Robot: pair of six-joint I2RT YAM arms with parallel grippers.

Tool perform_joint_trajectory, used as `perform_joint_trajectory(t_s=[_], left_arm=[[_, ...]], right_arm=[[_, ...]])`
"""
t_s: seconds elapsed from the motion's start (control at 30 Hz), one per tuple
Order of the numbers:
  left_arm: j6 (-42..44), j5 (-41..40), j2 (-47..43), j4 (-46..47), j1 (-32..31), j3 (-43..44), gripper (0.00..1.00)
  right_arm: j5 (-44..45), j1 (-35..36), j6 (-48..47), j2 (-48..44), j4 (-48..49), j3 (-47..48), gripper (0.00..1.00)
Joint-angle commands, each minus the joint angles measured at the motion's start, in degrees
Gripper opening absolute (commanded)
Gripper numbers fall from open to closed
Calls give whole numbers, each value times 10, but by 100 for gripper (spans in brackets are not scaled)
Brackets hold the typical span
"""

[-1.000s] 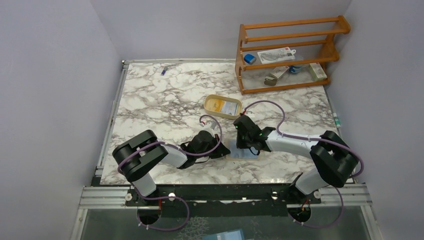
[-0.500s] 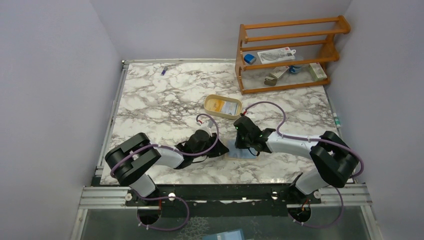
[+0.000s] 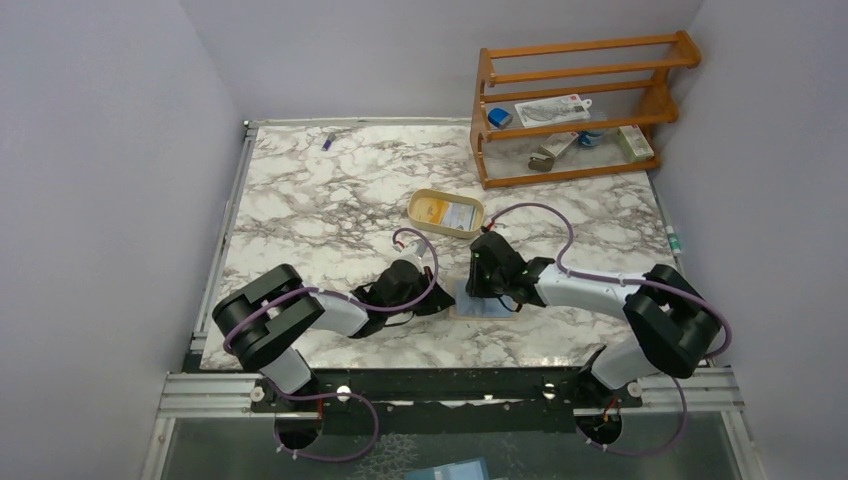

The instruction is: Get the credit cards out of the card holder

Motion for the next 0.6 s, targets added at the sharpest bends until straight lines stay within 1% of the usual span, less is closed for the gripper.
perform_joint_trajectory(t_s=[0.0,0.03,0.07,0.2,0.27,0.4,0.47,0.57], left_arm=[[3,-15,-6,16,2,-1,0],[4,-15,-7,15,2,-1,0],[4,-15,-7,15,2,-2,0],[7,-15,-6,15,2,1,0],[7,-14,-4,14,2,3,0],[7,-16,-8,14,2,1,0],[8,-20,-13,13,2,-1,0],[12,-23,-22,4,2,1,0]], right_arm=[[-36,1,-21,-13,-56,-21,42],[-35,1,-24,-19,-61,-14,47],[-31,1,-26,-26,-68,-4,51],[-18,1,-39,-26,-86,33,52],[-21,1,-41,-14,-88,48,48],[-29,6,-40,10,-81,55,31],[-28,10,-42,17,-82,54,29],[-23,13,-55,20,-90,50,31]])
